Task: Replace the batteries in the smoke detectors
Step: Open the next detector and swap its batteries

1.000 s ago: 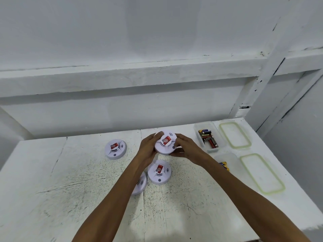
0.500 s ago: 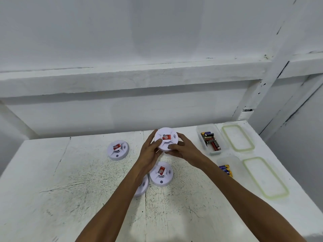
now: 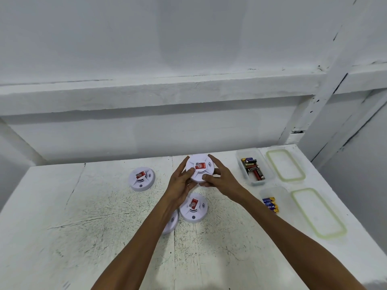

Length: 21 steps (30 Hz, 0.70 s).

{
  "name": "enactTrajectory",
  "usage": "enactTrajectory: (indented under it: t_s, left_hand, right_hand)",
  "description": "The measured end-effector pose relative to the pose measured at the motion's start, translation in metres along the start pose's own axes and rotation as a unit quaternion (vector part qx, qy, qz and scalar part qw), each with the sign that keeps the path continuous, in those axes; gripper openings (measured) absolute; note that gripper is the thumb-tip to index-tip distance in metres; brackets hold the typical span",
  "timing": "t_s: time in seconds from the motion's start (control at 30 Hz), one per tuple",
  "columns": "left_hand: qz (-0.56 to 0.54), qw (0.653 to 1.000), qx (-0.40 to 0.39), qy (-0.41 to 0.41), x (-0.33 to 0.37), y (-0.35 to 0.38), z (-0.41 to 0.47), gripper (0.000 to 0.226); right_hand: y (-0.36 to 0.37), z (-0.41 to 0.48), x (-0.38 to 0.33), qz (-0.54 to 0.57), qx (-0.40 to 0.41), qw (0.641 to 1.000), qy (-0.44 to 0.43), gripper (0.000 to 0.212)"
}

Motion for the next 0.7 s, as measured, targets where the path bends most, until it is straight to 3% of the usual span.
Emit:
enactTrajectory:
  t_s: [0.7]
  left_hand:
    - [0.004, 1.000, -0.006, -0.012, 0.0018, -0.0019, 0.0004, 0.050]
  right_hand:
    - [0.0018, -0.0001, 0.0013, 0.026, 0.002, 1.000, 0.016, 0.062]
Point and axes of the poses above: each hand's wrist, its own z-axis towards the middle knuckle, its own y-axis out of the palm, x = y × z, the point moved 6 cm from there along z, towards the middle knuckle, and after that the axes turned 8 degrees about x, right-handed, at the moved point
